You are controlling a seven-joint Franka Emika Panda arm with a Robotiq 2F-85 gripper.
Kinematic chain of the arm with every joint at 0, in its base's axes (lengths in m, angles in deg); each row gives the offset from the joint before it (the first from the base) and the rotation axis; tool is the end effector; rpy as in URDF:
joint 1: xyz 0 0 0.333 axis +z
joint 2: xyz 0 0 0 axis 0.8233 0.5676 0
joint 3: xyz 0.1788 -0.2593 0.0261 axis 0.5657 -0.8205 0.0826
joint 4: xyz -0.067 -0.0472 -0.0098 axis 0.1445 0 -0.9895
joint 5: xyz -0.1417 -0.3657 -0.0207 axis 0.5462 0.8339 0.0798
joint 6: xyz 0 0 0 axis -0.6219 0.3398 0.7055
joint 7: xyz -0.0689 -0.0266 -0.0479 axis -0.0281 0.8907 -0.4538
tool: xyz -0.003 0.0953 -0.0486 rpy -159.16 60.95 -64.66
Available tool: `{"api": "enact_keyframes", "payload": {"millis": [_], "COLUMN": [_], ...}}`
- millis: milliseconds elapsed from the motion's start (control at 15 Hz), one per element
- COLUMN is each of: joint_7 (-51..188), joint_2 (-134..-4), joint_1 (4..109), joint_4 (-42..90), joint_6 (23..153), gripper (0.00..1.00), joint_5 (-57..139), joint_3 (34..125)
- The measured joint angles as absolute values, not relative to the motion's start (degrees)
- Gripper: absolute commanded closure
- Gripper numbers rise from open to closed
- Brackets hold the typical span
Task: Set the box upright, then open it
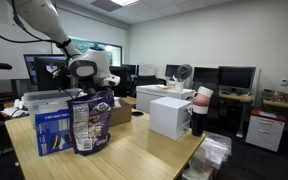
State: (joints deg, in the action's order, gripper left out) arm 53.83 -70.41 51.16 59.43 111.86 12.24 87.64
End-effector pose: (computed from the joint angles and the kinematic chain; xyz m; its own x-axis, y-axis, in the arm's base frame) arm 0.5695 -0.0164 0.2801 0.9359 -0.2499 0.2482 -0.1893 -0.9512 -0.2436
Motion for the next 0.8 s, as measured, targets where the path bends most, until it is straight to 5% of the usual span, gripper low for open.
{"api": "enact_keyframes", "payload": {"millis": [800], "joint_7": [56.5], "joint_2": [-70.3], "joint_1": [52.0], "joint_4": [59.7], "joint_6": [112.5], "gripper": [0.00], "joint_5": [19.7], "joint_3": [86.3]}}
